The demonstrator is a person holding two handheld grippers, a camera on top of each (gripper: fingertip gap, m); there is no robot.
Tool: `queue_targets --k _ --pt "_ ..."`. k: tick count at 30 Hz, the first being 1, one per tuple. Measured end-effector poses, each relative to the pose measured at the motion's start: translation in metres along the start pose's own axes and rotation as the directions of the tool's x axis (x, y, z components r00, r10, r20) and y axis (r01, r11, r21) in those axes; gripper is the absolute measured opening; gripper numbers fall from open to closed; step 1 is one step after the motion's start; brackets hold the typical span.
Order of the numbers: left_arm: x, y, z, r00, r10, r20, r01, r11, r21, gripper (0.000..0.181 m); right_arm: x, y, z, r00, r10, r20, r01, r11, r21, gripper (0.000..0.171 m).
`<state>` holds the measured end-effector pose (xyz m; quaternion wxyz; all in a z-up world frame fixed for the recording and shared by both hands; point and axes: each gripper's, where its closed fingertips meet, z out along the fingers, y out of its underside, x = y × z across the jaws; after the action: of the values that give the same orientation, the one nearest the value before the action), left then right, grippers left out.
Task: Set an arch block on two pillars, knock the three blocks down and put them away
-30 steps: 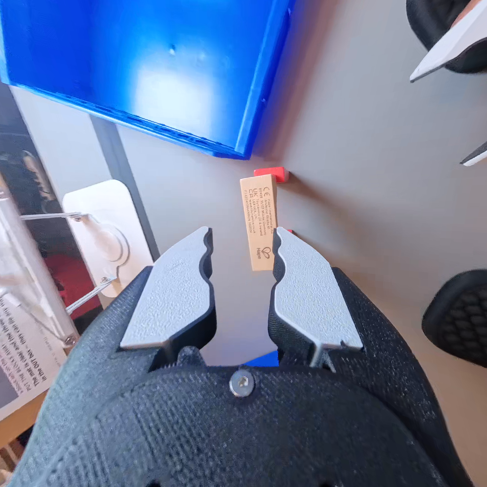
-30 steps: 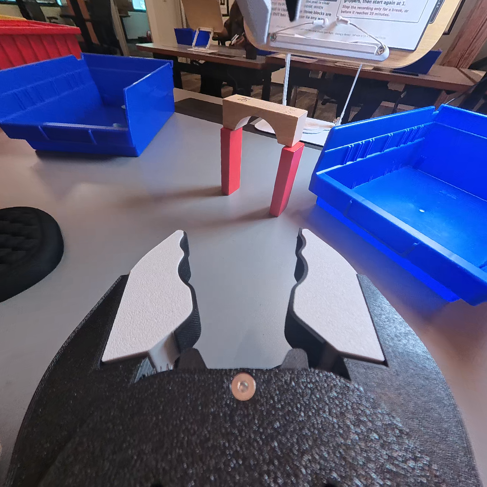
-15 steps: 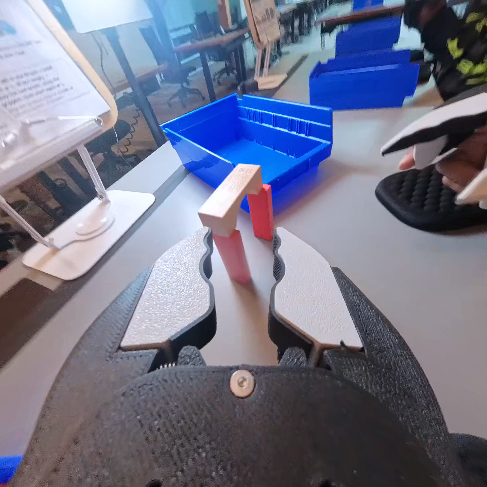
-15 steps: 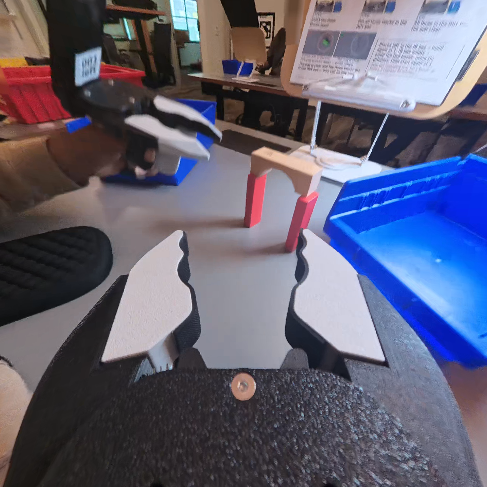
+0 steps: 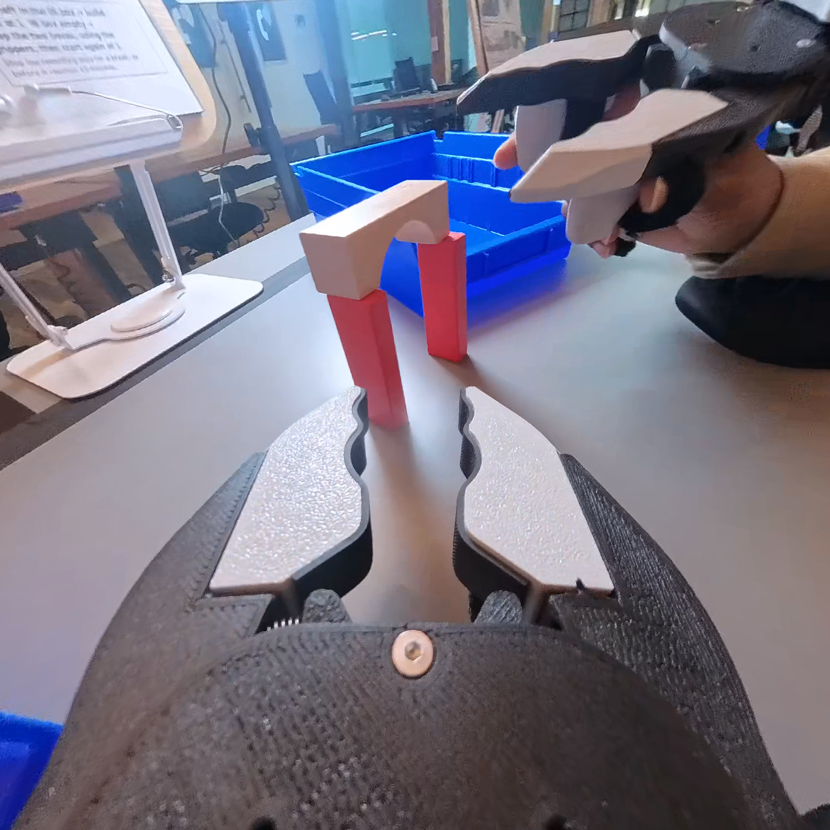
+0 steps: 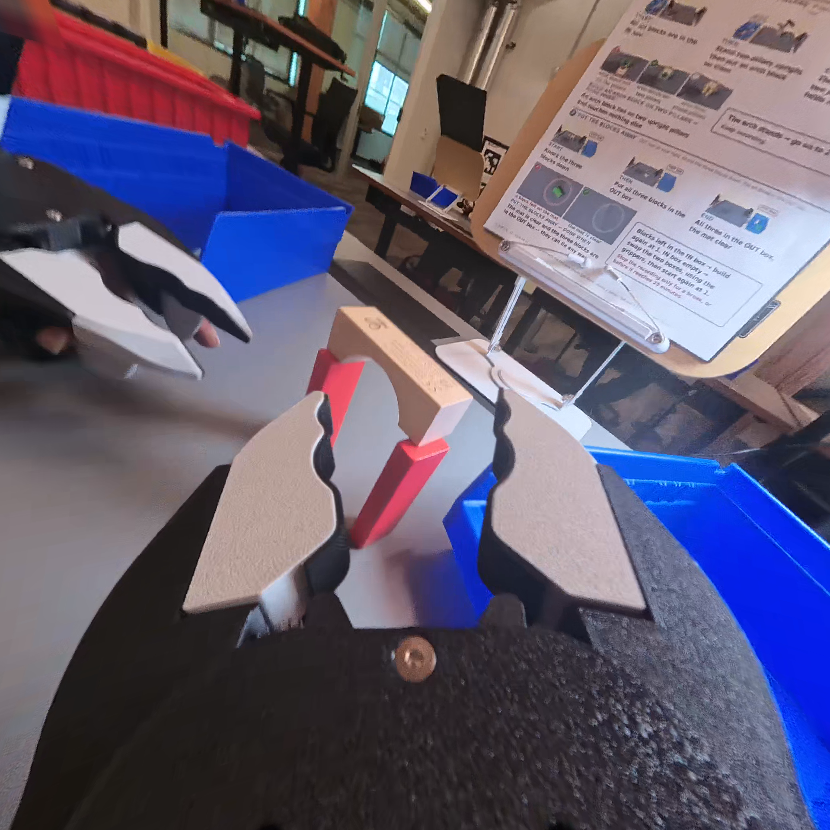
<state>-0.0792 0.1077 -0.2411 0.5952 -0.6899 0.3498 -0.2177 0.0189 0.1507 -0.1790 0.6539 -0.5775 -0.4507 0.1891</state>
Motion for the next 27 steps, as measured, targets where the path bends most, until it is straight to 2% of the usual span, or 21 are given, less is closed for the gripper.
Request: queue_targets --k 2,5,9,13,27 --pt "0.002 0.001 0.002 1.0 0.013 -0.013 -0.013 1.0 -0.011 0.039 -0.003 0.012 -0.003 0.998 -0.02 0.066 0.022 0.999 -0.033 0.057" --pt "0.004 0.003 0.005 0.999 0.052 -0.016 -0.053 0.998 -0.028 0.04 -0.003 0.022 -0.004 0.989 0.035 0.145 -0.023 0.996 -0.086 0.058" --pt "0.007 0.003 0.005 0.996 0.091 -0.01 -0.092 0.995 -0.025 0.041 0.001 0.034 -0.002 0.982 0.103 0.158 -0.086 0.99 -0.113 0.059" --pt "0.005 0.003 0.005 0.998 0.068 -0.011 -0.068 0.997 -0.029 0.041 0.001 0.042 0.0 0.971 0.165 0.173 -0.143 0.981 -0.134 0.059" --pt "0.005 0.003 0.005 0.999 0.045 -0.03 -0.046 0.999 -0.024 0.039 -0.004 0.048 0.001 0.956 0.204 0.21 -0.172 0.972 -0.159 0.052"
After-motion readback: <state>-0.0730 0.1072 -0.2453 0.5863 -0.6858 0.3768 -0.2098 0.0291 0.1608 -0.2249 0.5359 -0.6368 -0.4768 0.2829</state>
